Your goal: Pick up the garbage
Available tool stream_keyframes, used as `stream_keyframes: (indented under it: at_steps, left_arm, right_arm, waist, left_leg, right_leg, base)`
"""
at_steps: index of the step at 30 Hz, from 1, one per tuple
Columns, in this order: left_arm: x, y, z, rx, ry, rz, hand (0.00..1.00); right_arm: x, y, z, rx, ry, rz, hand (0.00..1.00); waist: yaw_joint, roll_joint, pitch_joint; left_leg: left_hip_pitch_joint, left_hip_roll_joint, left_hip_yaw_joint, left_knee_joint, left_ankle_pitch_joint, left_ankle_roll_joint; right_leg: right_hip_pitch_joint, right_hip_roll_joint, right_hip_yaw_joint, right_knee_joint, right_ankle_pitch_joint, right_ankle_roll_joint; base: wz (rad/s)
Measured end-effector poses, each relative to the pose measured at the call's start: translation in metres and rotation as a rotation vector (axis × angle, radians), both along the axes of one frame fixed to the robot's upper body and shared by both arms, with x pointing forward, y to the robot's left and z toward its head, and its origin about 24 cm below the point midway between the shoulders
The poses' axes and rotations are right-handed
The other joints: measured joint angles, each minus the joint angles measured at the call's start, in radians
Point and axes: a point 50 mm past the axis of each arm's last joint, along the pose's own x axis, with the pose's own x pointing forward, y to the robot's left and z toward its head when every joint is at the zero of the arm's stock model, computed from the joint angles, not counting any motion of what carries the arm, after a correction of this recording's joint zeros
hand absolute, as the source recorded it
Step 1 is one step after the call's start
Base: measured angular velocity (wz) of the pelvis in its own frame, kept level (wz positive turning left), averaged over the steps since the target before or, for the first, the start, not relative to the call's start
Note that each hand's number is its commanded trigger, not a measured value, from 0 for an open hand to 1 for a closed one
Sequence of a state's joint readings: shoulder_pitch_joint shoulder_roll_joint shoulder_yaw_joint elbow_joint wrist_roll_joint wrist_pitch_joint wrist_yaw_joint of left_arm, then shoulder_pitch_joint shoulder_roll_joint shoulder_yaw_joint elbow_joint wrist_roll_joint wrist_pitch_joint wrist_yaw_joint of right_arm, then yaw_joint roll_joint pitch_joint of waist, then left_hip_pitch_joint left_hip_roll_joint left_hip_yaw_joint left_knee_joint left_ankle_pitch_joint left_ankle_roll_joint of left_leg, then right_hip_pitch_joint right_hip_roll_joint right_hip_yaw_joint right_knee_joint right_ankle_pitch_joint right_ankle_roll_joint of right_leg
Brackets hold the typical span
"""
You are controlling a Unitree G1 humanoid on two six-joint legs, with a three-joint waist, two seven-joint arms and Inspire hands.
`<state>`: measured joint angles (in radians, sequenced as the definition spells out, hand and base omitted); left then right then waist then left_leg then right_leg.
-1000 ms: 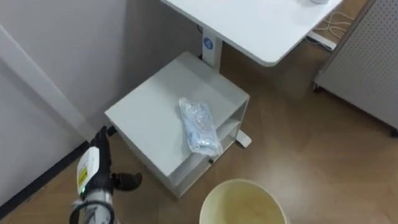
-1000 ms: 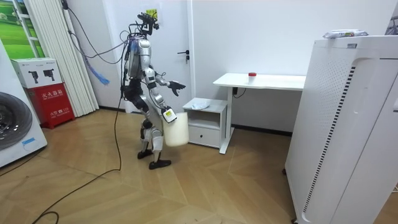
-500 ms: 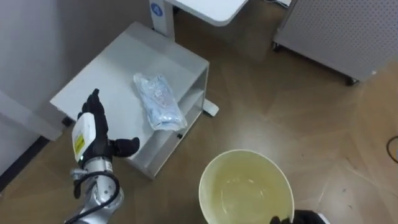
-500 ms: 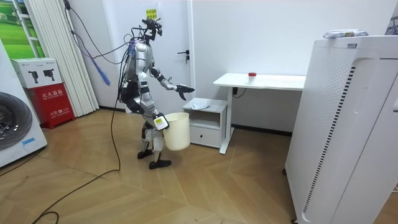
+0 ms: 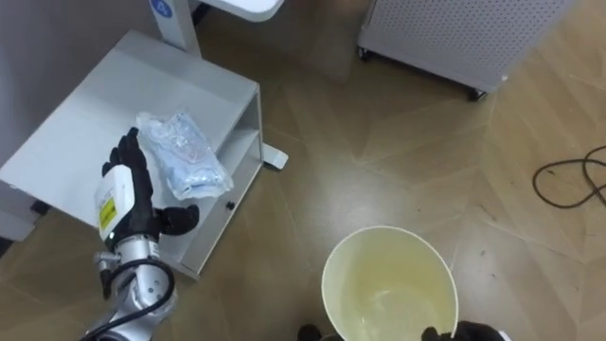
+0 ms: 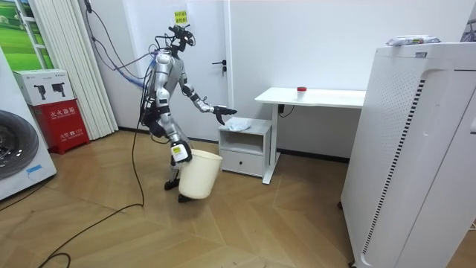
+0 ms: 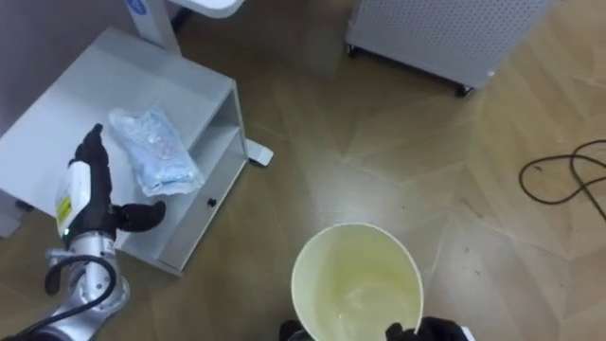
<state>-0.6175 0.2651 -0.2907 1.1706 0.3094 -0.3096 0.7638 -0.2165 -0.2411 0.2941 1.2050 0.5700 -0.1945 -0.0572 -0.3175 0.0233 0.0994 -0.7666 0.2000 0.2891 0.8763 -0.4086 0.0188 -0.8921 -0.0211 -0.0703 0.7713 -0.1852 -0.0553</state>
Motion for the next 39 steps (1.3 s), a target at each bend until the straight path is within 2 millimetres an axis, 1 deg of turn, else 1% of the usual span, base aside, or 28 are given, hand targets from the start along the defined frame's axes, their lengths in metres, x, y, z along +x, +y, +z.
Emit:
stream_keyframes:
  at_steps: [1, 5, 6, 9, 13, 19, 22, 27, 31, 35, 39]
  left_arm:
    - [0.0, -0.002, 0.0, 0.015, -0.004, -0.008, 0.0]
    - [0.003, -0.006, 0.003, 0.053, -0.01, -0.037, 0.0]
    - [0.004, -0.006, 0.005, 0.079, -0.011, -0.052, 0.0]
    - [0.005, -0.006, 0.005, 0.159, 0.005, -0.089, 0.0]
    - [0.002, -0.002, -0.001, 0.219, 0.052, -0.089, 0.0]
    - [0.001, -0.002, -0.007, 0.284, 0.123, -0.123, 0.0]
    - [0.001, -0.002, -0.008, 0.322, 0.136, -0.137, 0.0]
    - [0.001, -0.003, -0.009, 0.386, 0.154, -0.158, 0.0]
    - [0.005, -0.002, -0.005, 0.442, 0.169, -0.165, 0.0]
    - [0.007, 0.001, -0.003, 0.461, 0.175, -0.146, 0.0]
    - [0.006, 0.009, -0.004, 0.524, 0.205, -0.122, 0.0]
  right_arm:
    - [-0.004, -0.001, -0.002, 0.0, 0.009, -0.013, 1.0]
    - [-0.009, -0.003, -0.004, -0.01, 0.028, -0.026, 1.0]
    - [-0.01, -0.003, -0.005, -0.01, 0.038, -0.027, 1.0]
    - [-0.011, -0.006, -0.004, -0.02, 0.045, -0.024, 1.0]
    - [-0.012, -0.006, -0.005, -0.018, 0.063, -0.021, 1.0]
    - [-0.014, -0.007, -0.006, -0.019, 0.072, -0.025, 1.0]
    - [-0.013, -0.007, -0.006, -0.018, 0.071, -0.022, 1.0]
    - [-0.013, -0.006, -0.006, -0.016, 0.071, -0.016, 1.0]
    - [-0.014, -0.006, -0.006, -0.014, 0.07, -0.015, 1.0]
    - [-0.016, -0.006, -0.007, -0.009, 0.077, -0.023, 1.0]
    - [-0.018, -0.006, -0.007, -0.002, 0.087, -0.024, 1.0]
  waist:
    - [-0.001, 0.0, -0.0001]
    - [-0.006, -0.001, -0.0008]
    - [-0.006, -0.001, -0.0009]
    - [-0.008, -0.001, -0.0008]
    - [-0.01, -0.001, -0.0008]
    - [-0.011, -0.001, -0.0011]
    - [-0.011, -0.001, -0.0012]
    - [-0.014, -0.001, -0.0012]
    - [-0.013, -0.001, -0.0011]
    - [-0.012, 0.0, -0.0008]
    - [-0.008, 0.001, -0.0007]
  left_leg:
    - [-0.009, 0.004, 0.0, 0.006, -0.002, -0.001]
    - [-0.042, 0.009, 0.001, 0.019, -0.004, -0.002]
    - [-0.051, 0.016, 0.004, 0.028, -0.006, -0.002]
    - [-0.063, 0.018, 0.006, 0.039, -0.01, -0.005]
    - [-0.067, 0.034, 0.007, 0.053, -0.014, -0.007]
    - [-0.075, 0.031, 0.007, 0.058, -0.014, -0.007]
    - [-0.096, 0.03, 0.007, 0.064, -0.014, -0.006]
    - [-0.101, 0.031, 0.006, 0.064, -0.013, -0.007]
    - [-0.112, 0.032, -0.006, 0.071, -0.014, -0.008]
    - [-0.13, 0.031, -0.023, 0.085, -0.014, -0.008]
    - [-0.154, 0.031, -0.029, 0.108, -0.017, -0.004]
  right_leg:
    - [-0.008, 0.005, 0.001, 0.002, 0.0, -0.001]
    - [-0.043, 0.007, 0.004, 0.013, 0.002, -0.005]
    - [-0.052, 0.012, 0.008, 0.017, 0.003, -0.006]
    - [-0.068, 0.014, 0.012, 0.028, 0.002, -0.007]
    - [-0.069, 0.024, 0.01, 0.029, 0.006, -0.014]
    - [-0.079, 0.02, 0.01, 0.038, 0.005, -0.016]
    - [-0.101, 0.017, 0.011, 0.048, 0.005, -0.017]
    - [-0.107, 0.019, 0.011, 0.048, 0.004, -0.018]
    - [-0.108, 0.018, 0.0, 0.048, 0.003, -0.019]
    - [-0.113, 0.014, -0.014, 0.052, 0.003, -0.02]
    - [-0.134, 0.008, -0.019, 0.075, -0.001, -0.022]
  base:
    - [-0.08]
    - [-0.06]
    - [-0.06]
    - [-0.06]
    - [-0.07]
    - [0.0]
    - [0.0]
    - [0.0]
    - [0.04]
    - [0.07]
    - [0.04]
